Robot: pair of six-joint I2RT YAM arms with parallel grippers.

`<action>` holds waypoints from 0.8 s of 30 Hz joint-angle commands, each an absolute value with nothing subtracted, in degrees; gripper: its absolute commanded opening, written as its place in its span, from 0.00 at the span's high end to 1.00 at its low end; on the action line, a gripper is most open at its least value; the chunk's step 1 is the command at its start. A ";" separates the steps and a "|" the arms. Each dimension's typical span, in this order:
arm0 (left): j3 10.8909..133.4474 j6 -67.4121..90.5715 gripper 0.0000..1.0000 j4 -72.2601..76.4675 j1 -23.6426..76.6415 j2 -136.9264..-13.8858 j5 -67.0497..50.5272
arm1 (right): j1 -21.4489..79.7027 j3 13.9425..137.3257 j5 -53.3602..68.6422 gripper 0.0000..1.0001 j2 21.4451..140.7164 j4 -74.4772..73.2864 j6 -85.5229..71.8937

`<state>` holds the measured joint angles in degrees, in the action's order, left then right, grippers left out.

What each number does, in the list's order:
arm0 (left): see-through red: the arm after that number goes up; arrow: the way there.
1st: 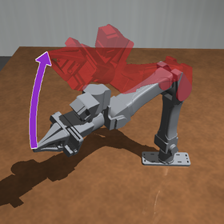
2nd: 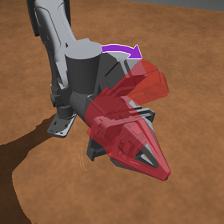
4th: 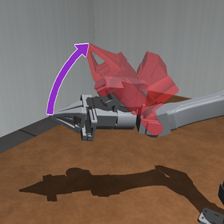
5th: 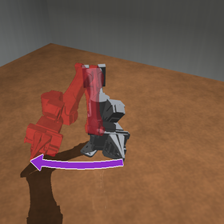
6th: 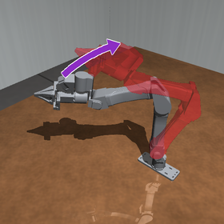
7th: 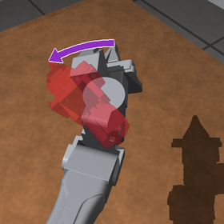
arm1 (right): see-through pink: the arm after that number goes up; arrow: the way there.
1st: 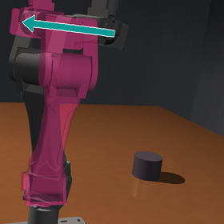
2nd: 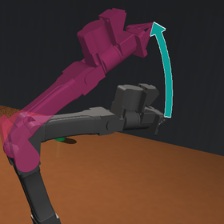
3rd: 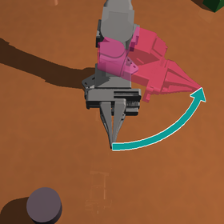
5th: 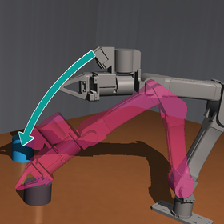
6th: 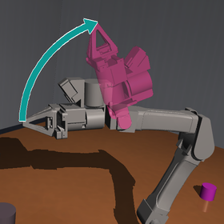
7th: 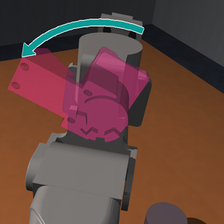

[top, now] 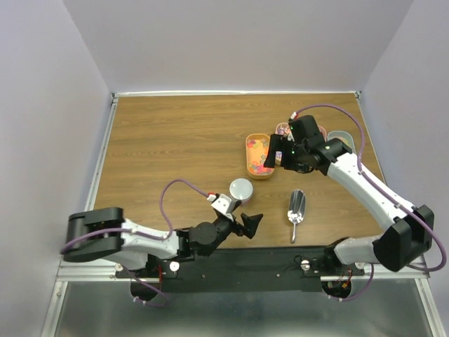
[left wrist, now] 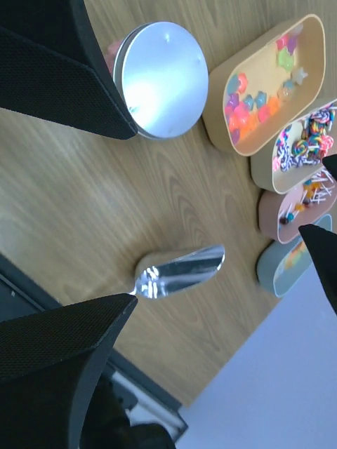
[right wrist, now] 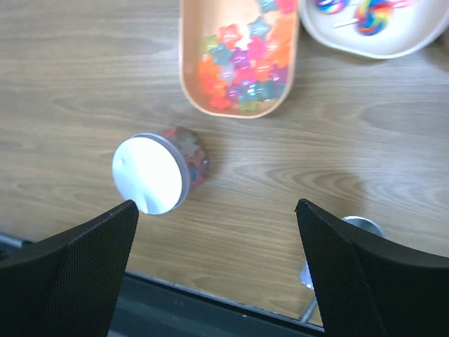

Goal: Pack the candies
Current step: Screw the bottle lid onto the packing bottle, then move the packing bottle to the center of the board.

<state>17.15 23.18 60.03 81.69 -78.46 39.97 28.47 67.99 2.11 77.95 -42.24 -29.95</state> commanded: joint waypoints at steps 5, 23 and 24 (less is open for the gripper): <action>27.49 36.21 0.01 14.10 82.62 -59.69 45.52 | 27.07 69.87 -10.98 0.00 71.02 -48.16 -29.97; 56.94 30.68 0.01 -19.76 41.31 -67.58 10.38 | 26.98 69.52 -40.69 0.00 54.06 -50.98 -27.51; 58.52 28.76 0.01 -22.65 41.22 -68.72 9.50 | 26.98 69.61 -40.61 0.00 53.36 -51.06 -27.34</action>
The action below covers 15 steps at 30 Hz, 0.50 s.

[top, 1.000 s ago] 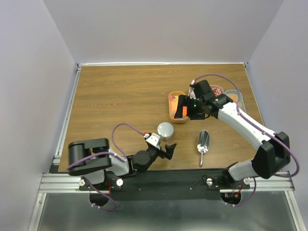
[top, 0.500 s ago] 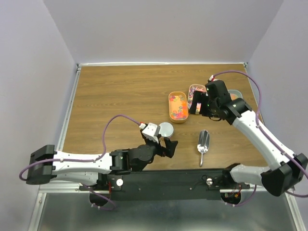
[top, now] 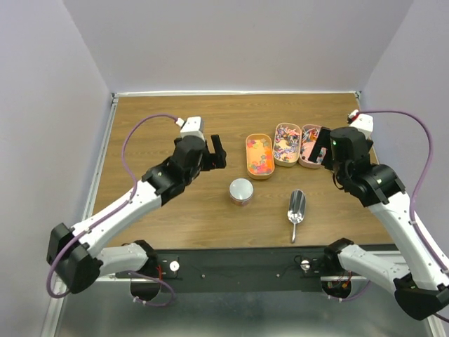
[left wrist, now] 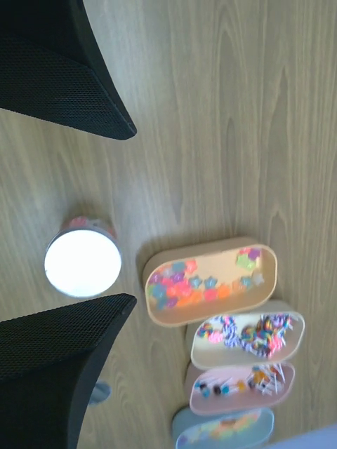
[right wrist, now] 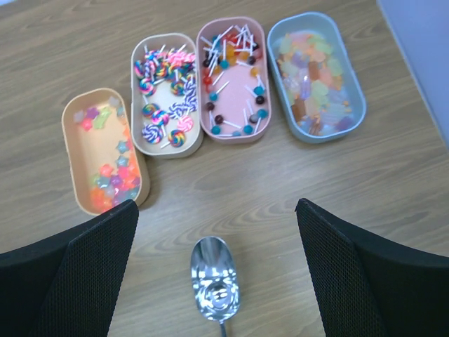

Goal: Pack the candies
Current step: Move the packing bottle to the center of the board.

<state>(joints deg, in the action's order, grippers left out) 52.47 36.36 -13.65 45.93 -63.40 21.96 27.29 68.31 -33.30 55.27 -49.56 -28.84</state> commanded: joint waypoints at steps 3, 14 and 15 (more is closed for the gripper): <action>64.06 26.82 0.01 -28.19 41.57 -73.03 5.29 | 26.98 69.00 -39.90 0.00 52.21 -51.06 -27.60; 77.85 22.68 0.01 -38.84 49.39 -89.53 6.41 | 27.07 66.80 -36.83 0.00 51.15 -51.33 -29.36; 78.74 22.59 0.01 -39.46 50.00 -90.87 8.16 | 26.98 66.71 -36.74 0.00 51.15 -51.33 -29.53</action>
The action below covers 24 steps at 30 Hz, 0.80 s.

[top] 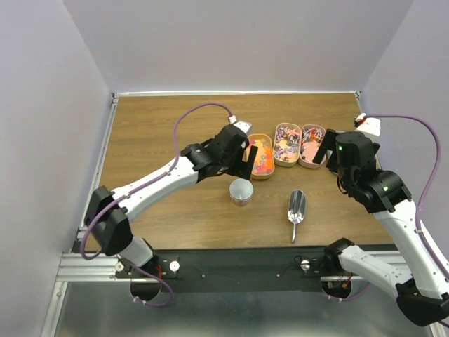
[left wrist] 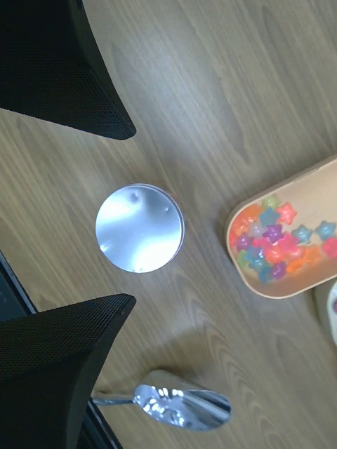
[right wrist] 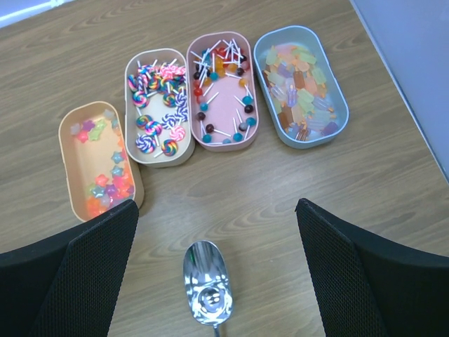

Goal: Pack the candies
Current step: Move the packing bottle to the center of the board.

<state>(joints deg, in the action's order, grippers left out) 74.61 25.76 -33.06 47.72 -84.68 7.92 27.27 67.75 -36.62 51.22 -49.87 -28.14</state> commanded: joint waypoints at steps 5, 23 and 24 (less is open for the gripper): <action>82.87 21.62 0.01 -42.10 52.55 -98.16 10.20 | 26.98 66.45 -36.83 0.00 51.06 -51.33 -29.62; 84.11 20.83 0.01 -40.87 54.23 -107.93 12.40 | 26.98 66.01 -37.00 0.00 52.47 -51.33 -28.83; 84.02 20.74 0.01 -40.78 54.23 -108.02 11.96 | 26.98 66.01 -37.00 0.00 52.56 -51.24 -28.92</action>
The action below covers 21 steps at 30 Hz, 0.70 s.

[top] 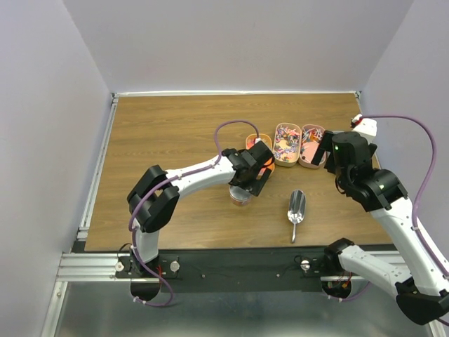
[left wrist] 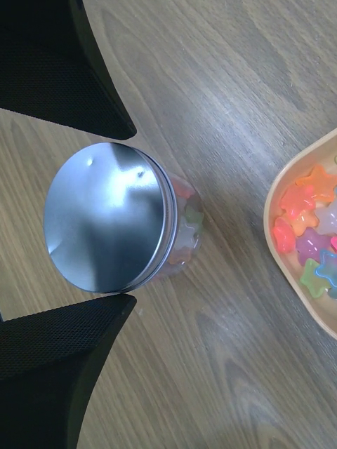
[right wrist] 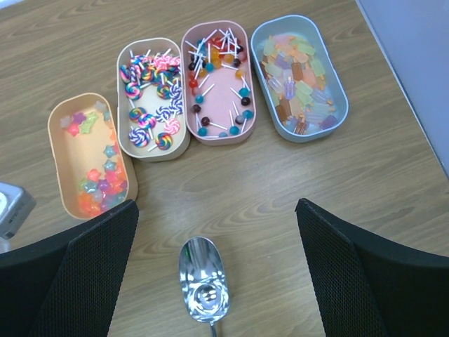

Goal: Pack the candies
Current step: Move the packing bottle to the center of the board.

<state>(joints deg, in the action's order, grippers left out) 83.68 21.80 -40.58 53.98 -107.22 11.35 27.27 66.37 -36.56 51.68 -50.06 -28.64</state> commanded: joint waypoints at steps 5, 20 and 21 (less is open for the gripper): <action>83.24 20.48 0.01 -40.17 54.58 -108.98 9.67 | 26.98 65.57 -36.83 0.00 52.82 -51.24 -29.09; 79.02 22.24 0.02 -39.55 52.13 -107.23 12.56 | 26.98 64.60 -36.04 0.00 52.91 -51.07 -30.50; 78.75 21.89 0.02 -39.38 51.42 -106.88 12.92 | 26.98 64.60 -35.95 0.00 52.91 -51.06 -30.50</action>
